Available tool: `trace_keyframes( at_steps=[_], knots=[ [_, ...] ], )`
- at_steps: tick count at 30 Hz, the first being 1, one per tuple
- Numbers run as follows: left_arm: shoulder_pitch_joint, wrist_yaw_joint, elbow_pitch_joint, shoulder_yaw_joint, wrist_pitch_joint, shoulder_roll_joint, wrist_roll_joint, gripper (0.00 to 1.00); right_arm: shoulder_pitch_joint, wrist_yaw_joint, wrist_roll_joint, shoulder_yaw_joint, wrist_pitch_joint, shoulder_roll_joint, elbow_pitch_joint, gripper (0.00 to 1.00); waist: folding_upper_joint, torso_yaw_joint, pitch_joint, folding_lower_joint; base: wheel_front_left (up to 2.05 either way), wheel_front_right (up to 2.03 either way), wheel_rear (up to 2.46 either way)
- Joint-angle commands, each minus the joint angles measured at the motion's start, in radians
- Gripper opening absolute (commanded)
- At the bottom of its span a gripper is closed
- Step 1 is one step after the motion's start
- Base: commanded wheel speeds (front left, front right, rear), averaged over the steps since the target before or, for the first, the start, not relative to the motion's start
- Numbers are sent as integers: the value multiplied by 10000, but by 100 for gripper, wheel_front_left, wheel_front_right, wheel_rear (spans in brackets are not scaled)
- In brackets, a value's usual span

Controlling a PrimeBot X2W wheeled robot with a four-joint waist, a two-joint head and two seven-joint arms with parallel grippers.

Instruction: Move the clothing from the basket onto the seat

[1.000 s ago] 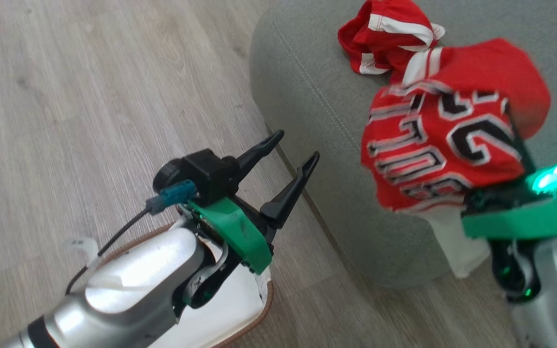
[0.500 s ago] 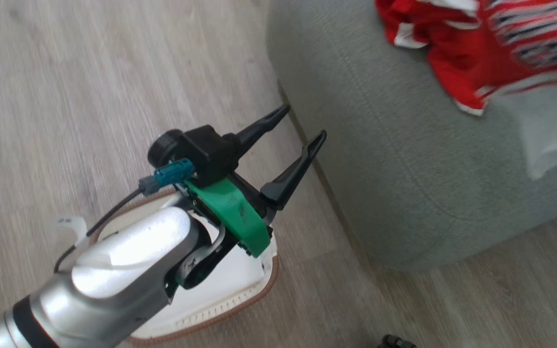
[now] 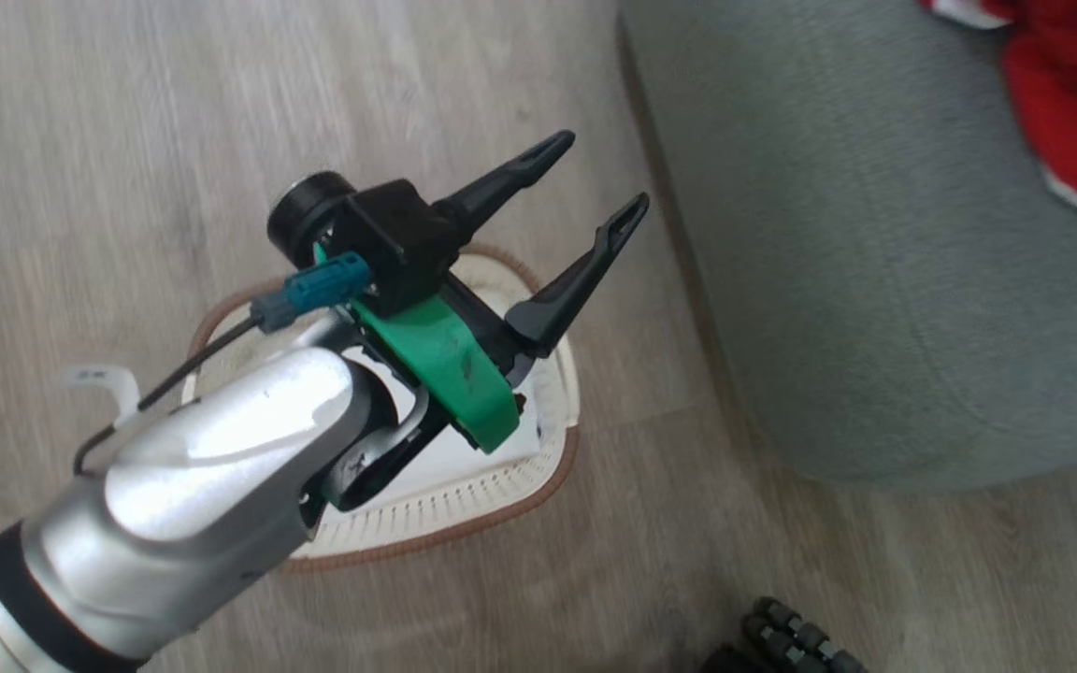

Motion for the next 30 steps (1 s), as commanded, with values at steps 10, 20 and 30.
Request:
trace_keyframes(
  at_steps=[10,20,30],
  knots=[
    [-625,-146,-327,484,-24,258,148,100,-755,-4,-737,242,1906,-507,1419,0,0,677,874,-2,0,0,0],
    [-407,-164,-110,496,-229,277,-15,100,-622,-4,-528,585,3897,-376,2401,16,0,734,549,-2,0,0,0],
    [-78,-154,175,435,-425,174,-217,100,-327,-4,-247,1446,4282,-421,2443,100,0,562,-393,-2,0,0,0]
  ],
)
